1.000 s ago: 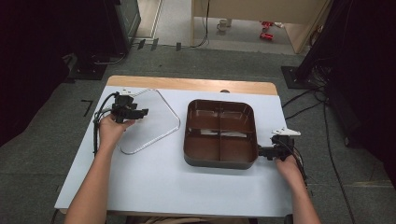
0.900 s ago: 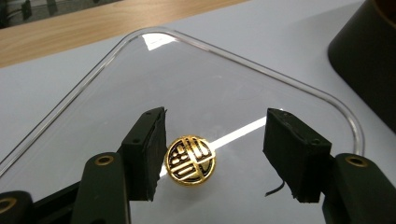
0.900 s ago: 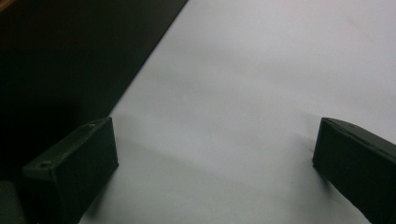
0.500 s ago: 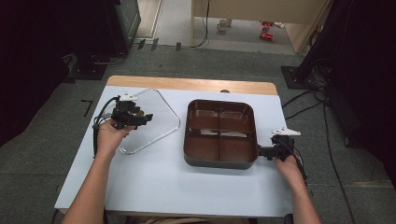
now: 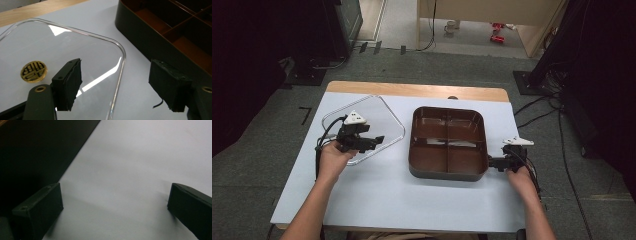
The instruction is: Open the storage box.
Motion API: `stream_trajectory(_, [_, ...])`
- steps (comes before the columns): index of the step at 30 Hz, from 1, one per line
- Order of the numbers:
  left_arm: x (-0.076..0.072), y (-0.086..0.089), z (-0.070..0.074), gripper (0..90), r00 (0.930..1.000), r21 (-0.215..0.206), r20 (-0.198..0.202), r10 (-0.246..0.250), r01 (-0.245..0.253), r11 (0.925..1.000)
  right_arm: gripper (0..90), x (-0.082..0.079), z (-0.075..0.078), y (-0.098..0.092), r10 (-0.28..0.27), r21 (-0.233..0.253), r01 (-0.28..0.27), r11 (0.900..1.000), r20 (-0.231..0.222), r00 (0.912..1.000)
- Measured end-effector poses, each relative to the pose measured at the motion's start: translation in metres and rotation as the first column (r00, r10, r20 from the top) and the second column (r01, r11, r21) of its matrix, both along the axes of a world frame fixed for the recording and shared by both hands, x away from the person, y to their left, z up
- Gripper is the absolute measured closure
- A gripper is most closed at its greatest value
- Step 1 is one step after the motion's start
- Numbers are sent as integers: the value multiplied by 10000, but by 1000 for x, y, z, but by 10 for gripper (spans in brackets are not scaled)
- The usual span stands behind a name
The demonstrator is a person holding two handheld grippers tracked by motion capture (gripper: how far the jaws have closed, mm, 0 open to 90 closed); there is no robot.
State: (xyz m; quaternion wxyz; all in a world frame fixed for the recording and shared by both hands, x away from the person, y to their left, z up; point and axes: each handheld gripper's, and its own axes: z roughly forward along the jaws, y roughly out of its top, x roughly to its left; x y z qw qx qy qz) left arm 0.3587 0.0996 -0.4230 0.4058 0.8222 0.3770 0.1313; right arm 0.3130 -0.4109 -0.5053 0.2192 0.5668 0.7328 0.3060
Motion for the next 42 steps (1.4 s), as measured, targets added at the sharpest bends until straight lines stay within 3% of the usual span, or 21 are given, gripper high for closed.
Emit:
stream_trajectory(4, [-8,-5,-4,258,9998,-131,3,-216,216,9997,0,0,0,0,-2,0,2,10000,0,10000])
stream_trajectory(10, [-23,-18,-17,251,9979,250,37,-648,647,9976,0,0,0,0,-1,-9,1,10000,-10,10000])
stream_trajectory(16, [-37,-33,-34,229,9874,366,-52,-1583,1584,9867,0,0,0,0,2,-13,-2,10000,-10,10000])
stream_trajectory(21, [-39,-43,-42,229,9796,529,-347,-1982,1998,9784,0,0,0,0,0,-12,0,10000,-10,10000])
stream_trajectory(25, [-38,-47,-47,229,9761,517,-455,-2124,2146,9753,0,0,0,0,0,-11,0,10000,-12,10000])
stream_trajectory(29, [-37,-53,-54,230,9737,796,-468,-2230,2262,9708,0,0,0,0,0,-13,0,10000,-10,10000])
stream_trajectory(33, [-35,-60,-65,230,9680,1122,-975,-2314,2417,9638,0,0,0,0,-6,-2,6,10000,-4,10000])
stream_trajectory(34, [-35,-60,-65,225,9680,1122,-975,-2314,2417,9638,0,0,0,0,-6,-2,6,10000,-4,10000])
stream_trajectory(35, [-37,-62,-66,200,9644,1298,-823,-2511,2602,9568,0,0,0,0,-9,1,9,10000,-6,10000])
stream_trajectory(41, [-41,-62,-70,184,9625,1503,-423,-2681,2715,9506,0,0,0,0,1,-14,-1,10000,-10,10000])
stream_trajectory(42, [-42,-62,-71,179,9647,1367,-284,-2617,2631,9550,0,0,0,0,1,-16,-1,10000,-10,10000])
